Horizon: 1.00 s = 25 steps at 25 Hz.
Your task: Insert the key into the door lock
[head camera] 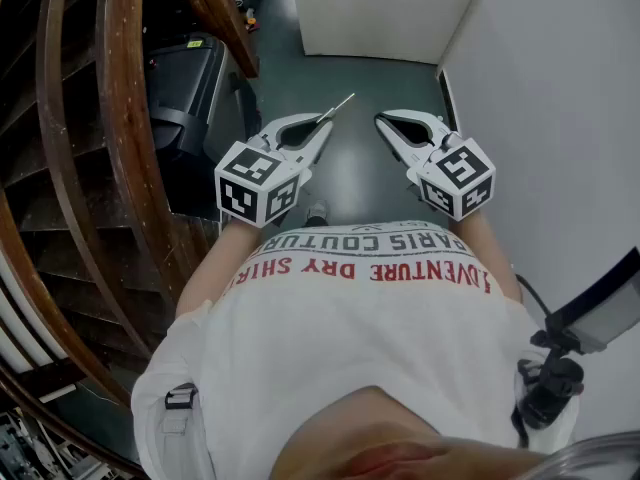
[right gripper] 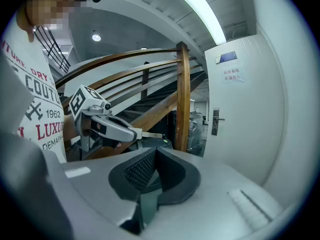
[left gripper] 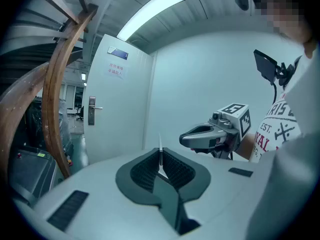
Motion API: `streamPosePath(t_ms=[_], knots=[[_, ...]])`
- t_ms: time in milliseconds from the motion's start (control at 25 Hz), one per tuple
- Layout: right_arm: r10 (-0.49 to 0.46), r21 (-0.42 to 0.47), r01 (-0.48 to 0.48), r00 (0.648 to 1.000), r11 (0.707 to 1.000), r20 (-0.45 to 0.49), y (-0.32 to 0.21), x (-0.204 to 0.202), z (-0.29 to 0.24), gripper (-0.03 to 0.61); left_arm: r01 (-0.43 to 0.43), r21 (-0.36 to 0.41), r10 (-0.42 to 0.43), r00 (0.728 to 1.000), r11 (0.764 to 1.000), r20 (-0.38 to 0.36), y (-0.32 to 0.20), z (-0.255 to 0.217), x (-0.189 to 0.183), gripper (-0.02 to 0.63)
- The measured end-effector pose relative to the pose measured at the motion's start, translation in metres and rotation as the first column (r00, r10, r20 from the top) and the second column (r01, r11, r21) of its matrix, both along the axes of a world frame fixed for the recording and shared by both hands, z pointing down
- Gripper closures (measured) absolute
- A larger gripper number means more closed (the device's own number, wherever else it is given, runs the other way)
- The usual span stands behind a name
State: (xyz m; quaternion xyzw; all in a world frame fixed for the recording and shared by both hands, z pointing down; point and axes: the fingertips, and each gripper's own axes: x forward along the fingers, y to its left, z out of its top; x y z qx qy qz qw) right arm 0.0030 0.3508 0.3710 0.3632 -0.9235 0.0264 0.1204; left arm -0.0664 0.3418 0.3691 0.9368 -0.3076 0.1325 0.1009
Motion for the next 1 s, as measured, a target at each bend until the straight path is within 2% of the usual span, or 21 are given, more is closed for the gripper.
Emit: streamPosePath(t_ms=[760,1000], knots=[[-0.018,-0.007,0.018,1.0,1.0,0.017,0.005,0.019,-0.001,0.575,-0.017,-0.006,0.017,1.0,1.0,0.007,0.004,-0.005,0.029,0.592],[0.014,-0.001,-0.014,0.999,1.0,0.034,-0.015,0.032,0.0,0.575,-0.015,-0.014,0.015,1.0,1.0,0.008,-0.013,0.0,0.032,0.592]])
